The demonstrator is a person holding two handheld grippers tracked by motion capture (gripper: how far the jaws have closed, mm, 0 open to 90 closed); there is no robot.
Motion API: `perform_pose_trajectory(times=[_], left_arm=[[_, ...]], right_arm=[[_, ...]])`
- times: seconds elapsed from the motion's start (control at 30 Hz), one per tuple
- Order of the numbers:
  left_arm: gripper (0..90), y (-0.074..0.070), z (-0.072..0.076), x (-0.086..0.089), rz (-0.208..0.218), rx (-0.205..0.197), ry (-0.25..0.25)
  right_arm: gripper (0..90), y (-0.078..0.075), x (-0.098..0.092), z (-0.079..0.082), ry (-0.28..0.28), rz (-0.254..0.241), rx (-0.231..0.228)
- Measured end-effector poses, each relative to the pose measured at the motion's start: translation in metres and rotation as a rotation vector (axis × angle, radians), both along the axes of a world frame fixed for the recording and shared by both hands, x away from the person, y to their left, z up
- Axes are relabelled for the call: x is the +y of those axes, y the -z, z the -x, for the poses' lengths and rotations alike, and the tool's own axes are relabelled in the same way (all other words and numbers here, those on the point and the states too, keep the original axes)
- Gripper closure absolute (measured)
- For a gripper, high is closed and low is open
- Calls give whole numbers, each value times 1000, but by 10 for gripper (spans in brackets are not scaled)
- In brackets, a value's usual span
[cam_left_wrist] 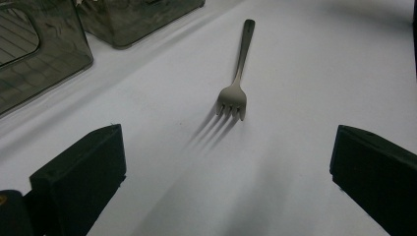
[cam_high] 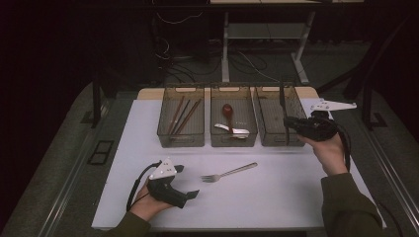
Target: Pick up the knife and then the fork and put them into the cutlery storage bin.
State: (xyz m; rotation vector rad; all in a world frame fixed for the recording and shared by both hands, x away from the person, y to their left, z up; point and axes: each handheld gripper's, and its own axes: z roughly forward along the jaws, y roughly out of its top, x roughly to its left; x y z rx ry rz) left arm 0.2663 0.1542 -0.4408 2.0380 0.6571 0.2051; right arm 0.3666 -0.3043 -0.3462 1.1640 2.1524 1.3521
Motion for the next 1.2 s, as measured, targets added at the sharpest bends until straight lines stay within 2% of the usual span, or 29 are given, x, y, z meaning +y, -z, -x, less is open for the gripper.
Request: perform_pose_trajectory(times=[0.07,0.33,0.53,0.63,0.83,1.03,1.2], left_arm=[[0,0,0,0,5,1,-1],[0,0,0,0,-1,0,2],[0,0,0,0,1,0,1],[0,0,0,0,1,1,1],[0,0,0,1,2,1,0],[0,0,0,2,-1,3,2],[0,0,1,2,3,4,-2]], right_arm=[[791,-3,-1,-5,10,18,-7],[791,-15,-8,-23,48,31,-24],[791,-17,-12,-39,77,47,-27],[791,-14,-14,-48,92,67,-25],[791,-6,-14,-63,112,113,7],[790,6,-16,-72,126,144,49],[790,16,-19,-76,130,194,81]])
